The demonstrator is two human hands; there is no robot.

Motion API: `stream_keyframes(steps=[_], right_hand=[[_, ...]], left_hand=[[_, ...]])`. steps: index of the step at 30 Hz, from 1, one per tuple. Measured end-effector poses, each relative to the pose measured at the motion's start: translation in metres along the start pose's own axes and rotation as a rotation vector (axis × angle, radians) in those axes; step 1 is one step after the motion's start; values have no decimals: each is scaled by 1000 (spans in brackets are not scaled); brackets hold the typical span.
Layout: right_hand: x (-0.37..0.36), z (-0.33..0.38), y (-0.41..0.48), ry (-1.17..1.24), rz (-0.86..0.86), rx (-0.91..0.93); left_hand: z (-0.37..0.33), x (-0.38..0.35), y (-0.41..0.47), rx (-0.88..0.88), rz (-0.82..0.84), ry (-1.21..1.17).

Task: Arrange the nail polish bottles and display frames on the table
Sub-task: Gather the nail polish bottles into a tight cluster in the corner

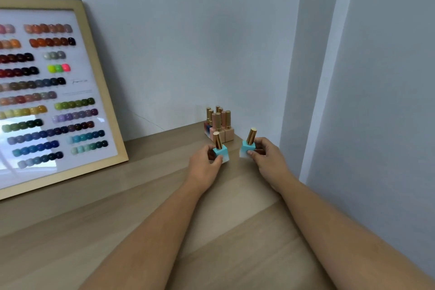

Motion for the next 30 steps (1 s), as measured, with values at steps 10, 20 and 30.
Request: stream_keyframes(steps=[10,20,30], right_hand=[[-33,-11,74,-134,26,55],[-40,-14,86,-215,67,73],[-34,-16,89,-183,3,51]], left_hand=[[2,-19,53,4,-33,67],[1,-15,60,13,-93,61],[4,-12,62,72,-145,80]])
Point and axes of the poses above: each hand's wrist, its own y-axis towards the middle knuckle, its own x-axis out of the back of the hand, z = x × y, the point moved 9 cm from there along y, towards the middle knuckle, and after that the axes turned 7 degrees about y, right-handed, at the moved point
